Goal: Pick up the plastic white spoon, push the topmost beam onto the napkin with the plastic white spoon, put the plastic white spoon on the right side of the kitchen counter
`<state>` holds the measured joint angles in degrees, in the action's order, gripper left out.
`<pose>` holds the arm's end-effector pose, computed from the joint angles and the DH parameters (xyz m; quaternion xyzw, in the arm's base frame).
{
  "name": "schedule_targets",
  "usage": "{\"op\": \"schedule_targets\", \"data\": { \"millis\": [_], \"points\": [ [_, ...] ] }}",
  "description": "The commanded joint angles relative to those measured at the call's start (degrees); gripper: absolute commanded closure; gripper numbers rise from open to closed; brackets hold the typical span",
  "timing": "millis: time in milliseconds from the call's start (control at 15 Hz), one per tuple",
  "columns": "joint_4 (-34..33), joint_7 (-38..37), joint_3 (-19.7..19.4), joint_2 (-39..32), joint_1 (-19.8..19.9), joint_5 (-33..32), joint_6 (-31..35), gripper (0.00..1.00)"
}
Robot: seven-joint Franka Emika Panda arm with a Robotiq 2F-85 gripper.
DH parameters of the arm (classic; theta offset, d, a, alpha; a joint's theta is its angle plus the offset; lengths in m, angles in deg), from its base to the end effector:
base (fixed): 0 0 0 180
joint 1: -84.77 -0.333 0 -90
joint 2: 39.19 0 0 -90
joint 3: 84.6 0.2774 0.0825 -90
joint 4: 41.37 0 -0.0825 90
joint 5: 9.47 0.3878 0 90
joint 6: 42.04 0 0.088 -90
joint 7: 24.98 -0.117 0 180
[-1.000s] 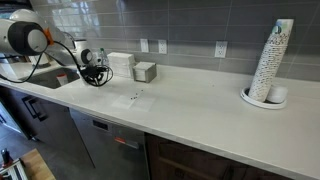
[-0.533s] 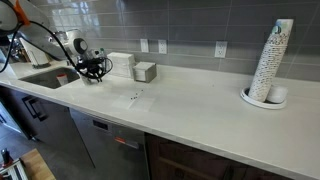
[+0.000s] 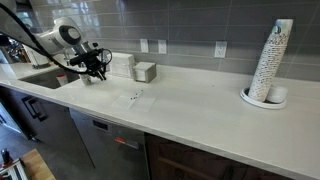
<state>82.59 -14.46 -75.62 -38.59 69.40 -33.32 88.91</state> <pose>0.5089 0.2167 0.3647 0.8939 0.4116 0.0840 0.1565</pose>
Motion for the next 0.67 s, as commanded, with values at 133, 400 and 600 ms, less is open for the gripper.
{"op": "schedule_targets", "data": {
  "millis": [133,400,600],
  "points": [
    [3.3,1.1,0.4,4.5,3.5,-2.2,-0.3,0.86],
    [2.4,0.9,1.4,3.2,3.1,-2.2,-0.3,0.86],
    [1.9,1.5,0.8,2.5,3.8,-3.4,-0.4,0.97]
  ]
}}
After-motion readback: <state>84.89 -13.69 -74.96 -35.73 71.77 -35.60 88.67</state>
